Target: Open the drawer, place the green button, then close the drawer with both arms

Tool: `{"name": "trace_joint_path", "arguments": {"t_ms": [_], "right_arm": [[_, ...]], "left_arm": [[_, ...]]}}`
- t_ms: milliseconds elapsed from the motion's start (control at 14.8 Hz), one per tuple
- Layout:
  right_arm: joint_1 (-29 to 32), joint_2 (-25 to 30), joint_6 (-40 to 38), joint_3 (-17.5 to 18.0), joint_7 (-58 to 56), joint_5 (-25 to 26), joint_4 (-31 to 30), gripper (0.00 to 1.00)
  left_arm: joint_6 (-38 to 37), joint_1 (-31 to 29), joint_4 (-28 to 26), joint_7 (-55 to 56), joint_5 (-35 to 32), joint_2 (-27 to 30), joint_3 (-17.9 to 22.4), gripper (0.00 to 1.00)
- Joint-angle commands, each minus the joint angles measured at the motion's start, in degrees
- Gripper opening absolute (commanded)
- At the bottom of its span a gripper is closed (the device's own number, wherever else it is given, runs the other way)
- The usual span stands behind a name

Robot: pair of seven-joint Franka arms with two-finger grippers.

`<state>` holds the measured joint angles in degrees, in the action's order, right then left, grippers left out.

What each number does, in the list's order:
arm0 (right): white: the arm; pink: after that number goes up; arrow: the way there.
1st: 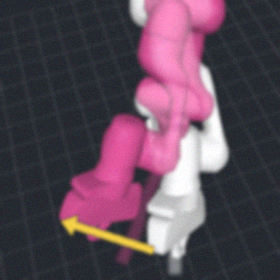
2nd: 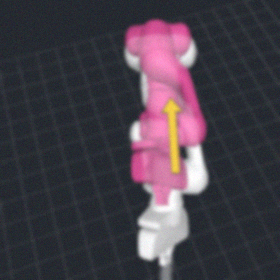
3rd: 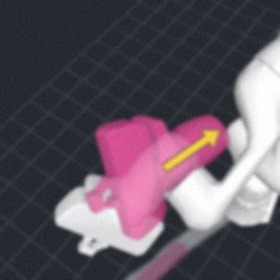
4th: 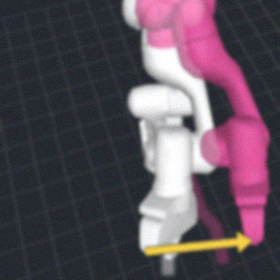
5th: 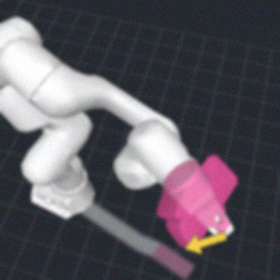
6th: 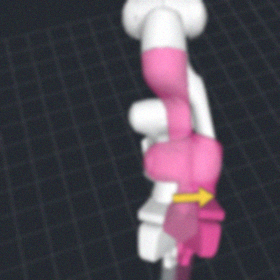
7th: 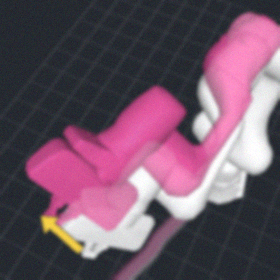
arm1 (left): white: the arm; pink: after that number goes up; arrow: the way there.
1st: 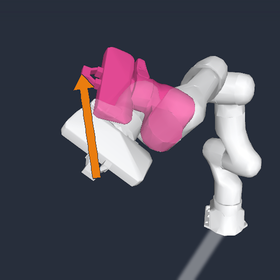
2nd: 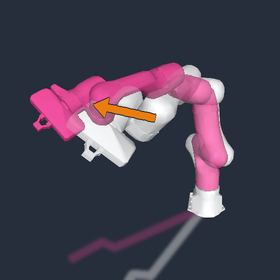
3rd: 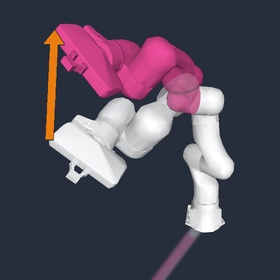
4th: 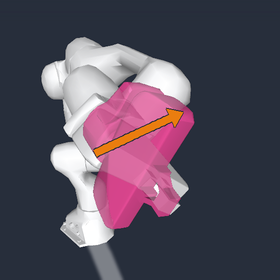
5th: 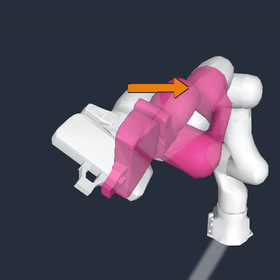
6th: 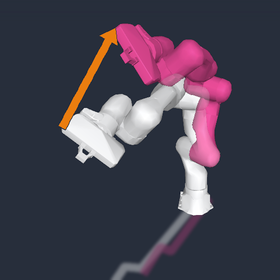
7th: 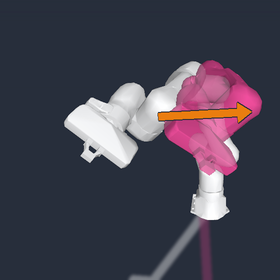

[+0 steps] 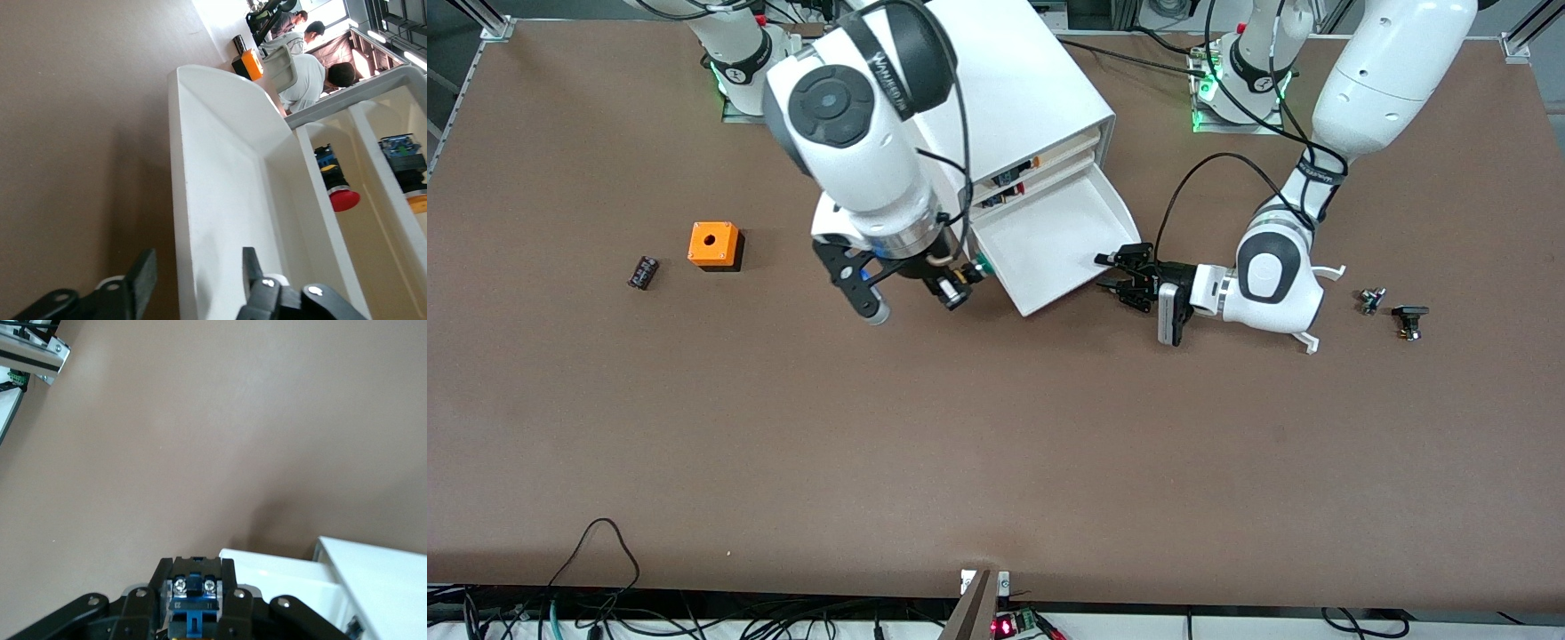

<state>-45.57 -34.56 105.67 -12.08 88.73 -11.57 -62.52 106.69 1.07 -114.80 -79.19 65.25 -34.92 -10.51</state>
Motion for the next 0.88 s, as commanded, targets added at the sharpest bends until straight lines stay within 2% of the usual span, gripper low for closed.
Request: {"name": "trace_joint_path", "arguments": {"t_ms": [0,135,405,608,810], "right_arm": [[-2.58,-3.05,3.04,-0.66,6.27,-0.12,1.61,0.0],[-4.69,-4.63,4.97,-0.66,10.04,1.37,1.52,0.0],[-9.17,-8.93,8.75,-0.66,17.17,5.33,0.91,0.0],[-12.25,-12.27,11.22,-0.58,21.83,8.23,0.21,0.0],[-14.54,-12.99,15.25,-0.58,25.0,8.85,-3.47,0.0]], "left_arm": [[-4.2,-0.55,2.2,7.35,-4.68,2.66,0.23,1.0],[-8.23,-1.33,5.62,14.81,-9.5,3.63,0.4,1.0],[-20.09,-1.78,15.11,33.8,-23.38,6.43,0.4,1.0],[-30.02,-1.86,22.92,49.43,-28.32,8.11,0.4,1.0],[-39.95,-1.69,34.25,67.26,-33.42,8.55,0.23,1.0]]}}
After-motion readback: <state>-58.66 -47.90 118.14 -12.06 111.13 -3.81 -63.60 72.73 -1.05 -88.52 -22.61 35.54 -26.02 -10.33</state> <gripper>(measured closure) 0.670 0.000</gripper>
